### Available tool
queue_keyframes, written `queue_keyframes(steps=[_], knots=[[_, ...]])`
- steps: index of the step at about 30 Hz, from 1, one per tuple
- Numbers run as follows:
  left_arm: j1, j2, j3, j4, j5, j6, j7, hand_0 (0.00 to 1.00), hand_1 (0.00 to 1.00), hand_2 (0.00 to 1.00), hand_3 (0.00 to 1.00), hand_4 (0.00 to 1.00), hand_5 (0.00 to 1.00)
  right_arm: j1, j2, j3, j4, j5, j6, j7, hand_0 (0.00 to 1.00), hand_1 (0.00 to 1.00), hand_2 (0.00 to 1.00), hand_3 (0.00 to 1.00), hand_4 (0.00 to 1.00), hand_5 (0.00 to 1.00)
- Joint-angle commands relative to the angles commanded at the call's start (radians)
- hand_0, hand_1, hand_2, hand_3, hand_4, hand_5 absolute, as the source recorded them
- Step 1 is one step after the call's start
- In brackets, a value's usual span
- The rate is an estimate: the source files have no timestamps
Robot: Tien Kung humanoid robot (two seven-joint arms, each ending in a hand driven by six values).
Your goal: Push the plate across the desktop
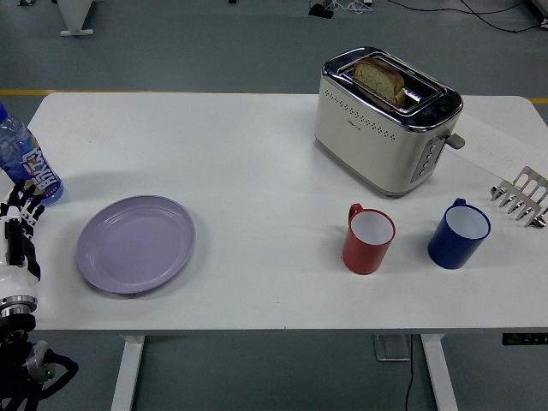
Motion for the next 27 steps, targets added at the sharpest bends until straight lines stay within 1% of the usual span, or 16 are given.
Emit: queue_keyframes(steps=[7,12,22,27], knots=[[-0.01,-0.018,0.015,0.027,-0.011,0.002,-0.007,0.876,0.895,0.936,0.948,0.537,0.998,0.002,0.0,0.001,0.0,-0.003,0.0,-0.001,0.551,0.451,0.571,0.58,0.296,0.467],[-0.012,-0.027,0.026,0.035,-0.014,-0.004,-0.006,0.873,0.891,0.932,0.941,0.537,0.998,0.004,0.001,0.002,0.0,-0.005,0.0,-0.002,0.551,0.451,0.571,0.58,0.295,0.469],[-0.008,-0.035,0.045,0.05,-0.024,-0.02,-0.004,0.871,0.884,0.923,0.932,0.54,0.998,0.005,0.0,0.003,0.0,-0.009,0.001,-0.003,0.551,0.451,0.571,0.58,0.295,0.469],[-0.005,-0.045,0.063,0.052,-0.027,-0.02,-0.008,0.87,0.885,0.92,0.929,0.539,0.998,0.004,0.0,0.003,0.0,-0.009,0.002,-0.002,0.551,0.451,0.571,0.58,0.295,0.469]])
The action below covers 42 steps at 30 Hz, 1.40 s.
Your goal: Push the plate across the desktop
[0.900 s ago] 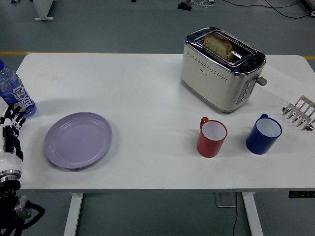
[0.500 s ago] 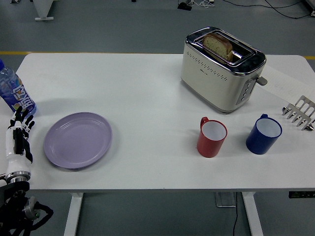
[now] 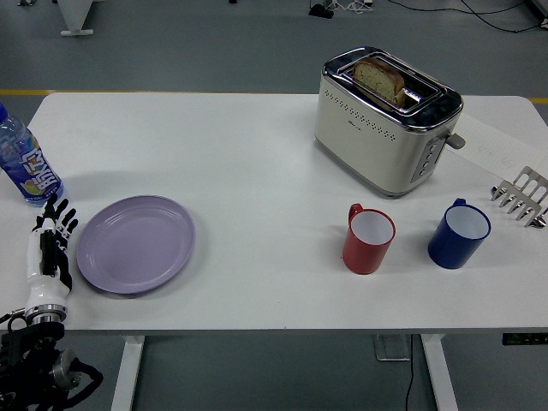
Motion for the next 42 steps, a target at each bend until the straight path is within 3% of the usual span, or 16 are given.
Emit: queue_keyframes(steps=[14,20,42], knots=[[0.01,-0.012,0.046,-0.012,-0.001,0.007,-0.009,0.869,0.881,0.917,0.925,0.533,0.998,-0.006,0.001,-0.001,0.001,0.001,0.0,-0.001,0.551,0.451,0.571,0.58,0.295,0.47],[0.017,-0.005,0.095,-0.027,-0.024,0.005,-0.011,0.869,0.88,0.916,0.925,0.531,0.998,-0.011,0.001,0.002,0.002,-0.005,0.0,-0.003,0.551,0.451,0.572,0.58,0.295,0.47],[0.0,-0.017,0.23,-0.099,-0.078,0.023,-0.022,0.866,0.878,0.916,0.923,0.526,0.998,-0.005,-0.002,0.0,-0.001,-0.005,0.003,0.001,0.551,0.451,0.571,0.579,0.295,0.47]])
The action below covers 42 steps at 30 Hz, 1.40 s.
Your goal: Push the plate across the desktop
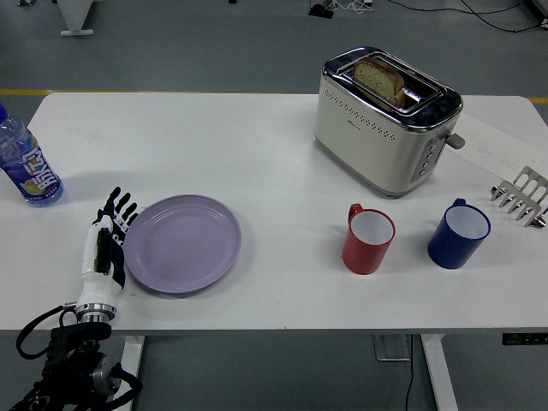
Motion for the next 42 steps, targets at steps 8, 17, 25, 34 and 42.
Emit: queue_keyframes(steps=[8,17,25,34,42], knots=[[-0.006,0.0,0.042,-0.003,-0.01,0.002,-0.002,0.866,0.878,0.915,0.923,0.525,0.998,0.004,-0.002,0.001,-0.001,0.001,0.0,0.003,0.551,0.451,0.569,0.581,0.295,0.47],[-0.012,0.0,0.068,-0.014,-0.02,0.003,-0.005,0.866,0.878,0.915,0.922,0.523,0.998,0.006,-0.002,0.001,-0.001,0.0,0.001,0.003,0.551,0.451,0.569,0.58,0.295,0.47],[-0.015,0.0,0.096,-0.01,-0.028,0.002,-0.005,0.865,0.877,0.915,0.921,0.522,0.998,0.007,-0.002,0.002,-0.002,-0.002,0.001,0.003,0.551,0.451,0.568,0.58,0.295,0.469],[-0.017,0.0,0.129,-0.015,-0.041,0.005,-0.008,0.866,0.877,0.915,0.919,0.519,0.998,0.009,-0.002,0.003,-0.002,-0.002,0.002,0.003,0.551,0.452,0.568,0.58,0.295,0.469],[-0.02,0.0,0.156,-0.028,-0.054,0.007,-0.011,0.865,0.877,0.915,0.918,0.52,0.998,0.009,-0.002,0.003,-0.002,-0.004,0.003,0.003,0.551,0.451,0.567,0.58,0.297,0.468]])
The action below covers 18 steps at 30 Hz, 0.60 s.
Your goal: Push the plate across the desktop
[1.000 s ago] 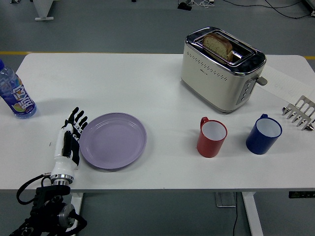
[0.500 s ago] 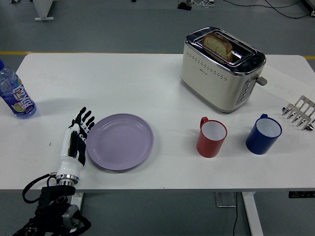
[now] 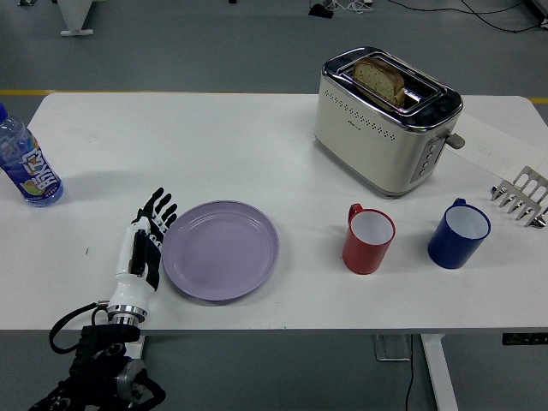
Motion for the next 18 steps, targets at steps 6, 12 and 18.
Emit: queue_keyframes(steps=[6,12,18], knots=[[-0.003,0.0,0.015,0.004,-0.01,0.0,-0.001,0.866,0.877,0.915,0.916,0.52,0.998,-0.001,0.0,0.001,0.0,-0.001,-0.001,0.0,0.551,0.451,0.567,0.58,0.296,0.468],[-0.007,0.0,0.039,0.006,-0.015,0.0,-0.001,0.866,0.877,0.915,0.916,0.518,0.998,-0.002,-0.001,0.002,0.0,-0.002,-0.002,-0.001,0.551,0.451,0.565,0.58,0.298,0.468],[-0.006,0.0,0.063,0.004,-0.022,0.001,-0.002,0.865,0.877,0.915,0.915,0.517,0.998,-0.006,-0.002,0.002,0.001,-0.002,-0.003,-0.002,0.551,0.451,0.566,0.58,0.298,0.465]])
